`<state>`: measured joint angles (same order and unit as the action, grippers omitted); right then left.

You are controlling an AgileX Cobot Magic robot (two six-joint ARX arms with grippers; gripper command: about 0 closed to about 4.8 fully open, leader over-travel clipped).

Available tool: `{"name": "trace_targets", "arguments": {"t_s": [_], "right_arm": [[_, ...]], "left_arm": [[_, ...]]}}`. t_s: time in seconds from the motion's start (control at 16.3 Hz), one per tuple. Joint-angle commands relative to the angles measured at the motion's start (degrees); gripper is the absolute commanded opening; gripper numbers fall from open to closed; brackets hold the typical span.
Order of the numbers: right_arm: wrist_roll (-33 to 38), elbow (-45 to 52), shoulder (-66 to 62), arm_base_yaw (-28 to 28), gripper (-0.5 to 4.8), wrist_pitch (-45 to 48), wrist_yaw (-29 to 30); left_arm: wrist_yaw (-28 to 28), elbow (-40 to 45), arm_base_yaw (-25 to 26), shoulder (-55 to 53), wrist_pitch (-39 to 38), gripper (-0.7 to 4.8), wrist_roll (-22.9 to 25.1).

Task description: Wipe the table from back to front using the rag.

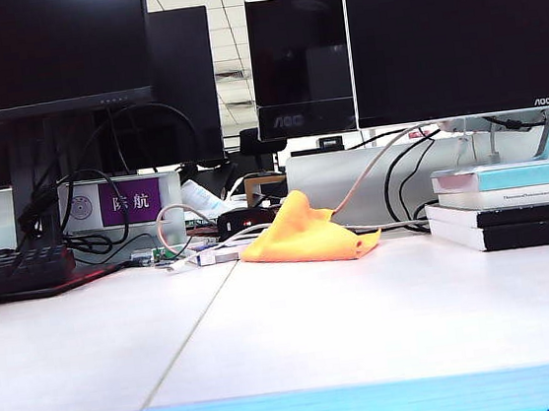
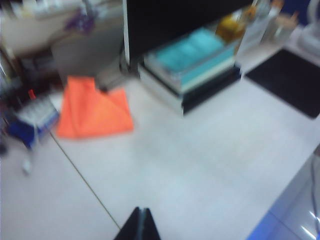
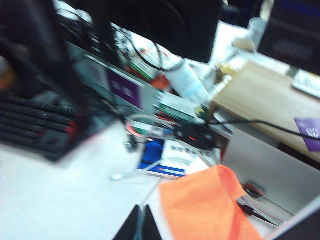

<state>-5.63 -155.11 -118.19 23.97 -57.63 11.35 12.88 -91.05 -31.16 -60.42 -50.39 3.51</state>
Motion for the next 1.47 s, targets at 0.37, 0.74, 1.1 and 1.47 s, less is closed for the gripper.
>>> {"name": "trace_targets", "arguments": {"t_s": [0.37,0.74,1.1,1.47], "right_arm": [[-1.5,-0.1,12.3,2.6,0.00,-21.6,0.3],[0.0,-0.1,21.9,8.2,0.00,-21.7,-3.0],[0.1,0.4,26.1,16.5,0.00,-21.8,-7.0],[-1.6,12.1,28.8,23.8,0.00,-21.3,-8.2]], "left_arm": [[-8.2,-6.7,-0.1,18.2,-6.6,-0.05,0.6],[-7.6,-0.5,-0.1,28.7,-16.1,-0.05,0.3],[-4.7,30.6,-0.1,44.0,2.7,-0.05,-2.0],[-4.2,59.3,-0.1,46.1,32.0,-0.05,-5.5]]}}
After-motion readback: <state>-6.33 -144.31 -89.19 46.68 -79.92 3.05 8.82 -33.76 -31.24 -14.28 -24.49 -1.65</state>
